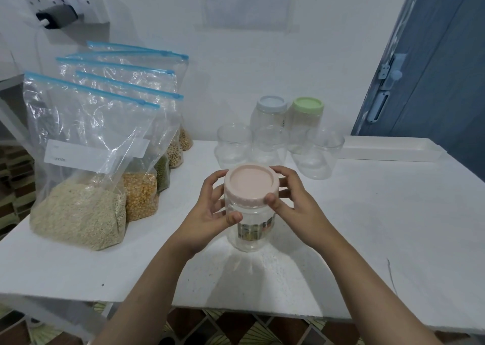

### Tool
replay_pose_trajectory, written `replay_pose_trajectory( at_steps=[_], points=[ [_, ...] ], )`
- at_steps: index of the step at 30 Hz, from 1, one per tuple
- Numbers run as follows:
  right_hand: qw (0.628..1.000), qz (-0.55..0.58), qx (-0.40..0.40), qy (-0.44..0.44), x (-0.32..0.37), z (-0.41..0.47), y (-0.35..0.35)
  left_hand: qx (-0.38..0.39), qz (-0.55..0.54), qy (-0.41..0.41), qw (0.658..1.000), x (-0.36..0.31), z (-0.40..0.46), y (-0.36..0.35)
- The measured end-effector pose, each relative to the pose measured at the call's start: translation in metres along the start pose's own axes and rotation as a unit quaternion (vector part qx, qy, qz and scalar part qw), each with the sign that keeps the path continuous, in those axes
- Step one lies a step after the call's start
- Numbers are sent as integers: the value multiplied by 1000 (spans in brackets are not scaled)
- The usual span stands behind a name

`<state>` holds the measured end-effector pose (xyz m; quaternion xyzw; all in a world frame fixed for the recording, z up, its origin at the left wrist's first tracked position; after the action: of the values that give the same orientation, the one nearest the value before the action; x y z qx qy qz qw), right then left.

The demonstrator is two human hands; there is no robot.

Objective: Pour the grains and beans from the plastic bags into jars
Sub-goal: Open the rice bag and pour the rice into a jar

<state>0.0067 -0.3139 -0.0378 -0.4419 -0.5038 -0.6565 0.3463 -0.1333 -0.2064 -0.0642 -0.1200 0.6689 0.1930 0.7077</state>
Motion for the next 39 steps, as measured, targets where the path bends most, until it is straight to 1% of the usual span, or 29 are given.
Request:
replay_pose_trajectory(
  at_steps=[3, 6, 10, 17, 19, 20, 22, 23, 25, 27, 28, 30, 32, 34, 36, 39],
  points=[
    [1000, 7, 6, 1, -2, -2, 2, -1, 8, 2, 1000, 0, 0, -1],
    [999, -41, 18, 4, 7, 2, -6, 1, 7, -2, 1000, 1, 0, -1],
    [998, -64, 11, 10, 15, 3, -3, 4, 7, 0, 1000, 1, -1, -2],
    [990, -101, 89, 31, 23, 9, 14, 18, -6, -9, 1000, 2, 0, -8],
    [990, -96, 103, 29, 23, 9, 17, 22, -6, -16, 1000, 2, 1, -9],
    [991, -89, 97, 31, 23, 9, 19, 24, -5, -19, 1000, 2, 1, -10],
    [994, -76, 52, 52, 25, 7, 27, 19, -1, -22, 1000, 1, 3, -11],
    [996, -61, 13, 62, 23, 4, 33, 12, 3, -28, 1000, 0, 5, -13],
    [993, -15, -97, 59, 11, -5, 52, -17, 9, -39, 999, -1, 10, -18],
    [978, 14, -205, 30, -12, -22, 75, -49, 20, -44, 998, 0, 16, -27],
    [970, 5, -244, 2, -27, -31, 85, -64, 29, -47, 996, 0, 20, -32],
    [955, -52, -282, -78, -63, -47, 103, -89, 38, -59, 994, 1, 27, -45],
    [936, -130, -280, -171, -96, -61, 114, -111, 38, -64, 991, 4, 34, -55],
    [912, -195, -260, -252, -118, -73, 117, -121, 41, -71, 989, 6, 39, -64],
    [896, -238, -232, -295, -130, -79, 111, -125, 48, -74, 988, 6, 41, -70],
    [870, -307, -208, -325, -139, -81, 102, -130, 61, -72, 987, 5, 42, -76]
  ],
)
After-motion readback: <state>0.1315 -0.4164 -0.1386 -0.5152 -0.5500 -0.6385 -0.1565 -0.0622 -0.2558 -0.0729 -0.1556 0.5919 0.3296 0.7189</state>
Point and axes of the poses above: each hand's wrist, its own z-axis towards the middle knuckle, its own y-axis out of the back of the hand, x = y × z, the point moved 8 cm from there along z, towards the middle knuckle, and after that the axes turned 11 degrees about x, right-handed, at the moved point
